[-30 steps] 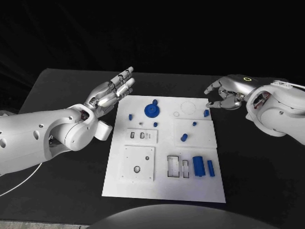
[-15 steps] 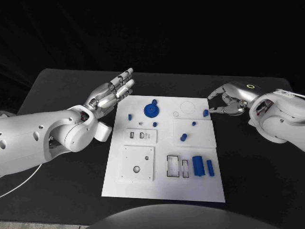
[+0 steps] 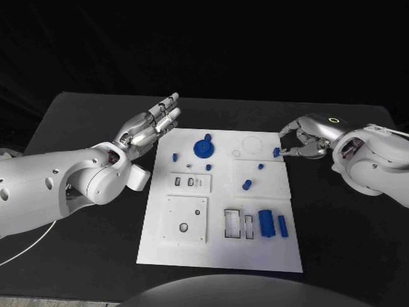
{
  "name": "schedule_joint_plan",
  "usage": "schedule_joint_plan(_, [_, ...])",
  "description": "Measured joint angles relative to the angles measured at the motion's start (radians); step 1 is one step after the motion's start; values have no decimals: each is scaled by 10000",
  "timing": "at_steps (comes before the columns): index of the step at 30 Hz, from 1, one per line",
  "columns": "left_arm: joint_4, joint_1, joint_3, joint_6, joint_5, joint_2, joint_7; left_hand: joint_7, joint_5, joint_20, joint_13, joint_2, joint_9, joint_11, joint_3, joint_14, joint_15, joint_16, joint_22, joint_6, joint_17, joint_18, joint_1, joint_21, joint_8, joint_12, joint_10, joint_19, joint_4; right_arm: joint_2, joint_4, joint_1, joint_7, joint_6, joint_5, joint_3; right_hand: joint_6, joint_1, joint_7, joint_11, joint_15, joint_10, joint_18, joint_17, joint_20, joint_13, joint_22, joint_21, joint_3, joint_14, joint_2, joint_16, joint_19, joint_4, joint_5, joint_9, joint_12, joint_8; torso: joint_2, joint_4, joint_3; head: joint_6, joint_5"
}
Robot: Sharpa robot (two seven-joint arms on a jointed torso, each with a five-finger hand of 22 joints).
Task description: Assemble the parts on the task board
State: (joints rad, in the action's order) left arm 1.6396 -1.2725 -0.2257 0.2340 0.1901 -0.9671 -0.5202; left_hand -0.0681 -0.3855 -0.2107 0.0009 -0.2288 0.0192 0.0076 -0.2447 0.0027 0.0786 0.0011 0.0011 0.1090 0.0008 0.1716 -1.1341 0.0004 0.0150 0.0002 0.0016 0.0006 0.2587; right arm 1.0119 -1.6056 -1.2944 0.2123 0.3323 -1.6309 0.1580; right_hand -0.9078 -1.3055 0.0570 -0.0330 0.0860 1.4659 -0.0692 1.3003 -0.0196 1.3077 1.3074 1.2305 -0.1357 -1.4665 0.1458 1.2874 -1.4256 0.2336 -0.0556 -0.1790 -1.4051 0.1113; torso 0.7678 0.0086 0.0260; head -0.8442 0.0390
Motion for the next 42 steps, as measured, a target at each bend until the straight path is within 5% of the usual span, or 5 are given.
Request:
schedule_joint_plan(24, [2,2,0,-42,-3,-26,2,0,-35,0,3,-39,-2,-1,0,0,0,0,0,0,0,0,-39,0,0,0,0,0,0,-256,181,251,-2,-9,-50,-1,-440,-162,-10,1,74,0,0,18,36,-2,3,32,-43,1,96,50,-34,154,-31,-308,-69,278,-2,-6,-5,-83,15])
schedule_joint_plan(42, [2,3,0,-74,-13,-41,6,0,-34,0,5,-39,-3,-1,0,-35,35,0,0,0,0,0,-39,0,0,0,0,0,0,-466,359,375,9,1,-76,-1,-625,-556,-9,0,73,-1,0,-124,35,-2,5,-69,-253,1,-114,50,-34,24,-1732,-822,-68,453,-4,-6,-3,-159,27])
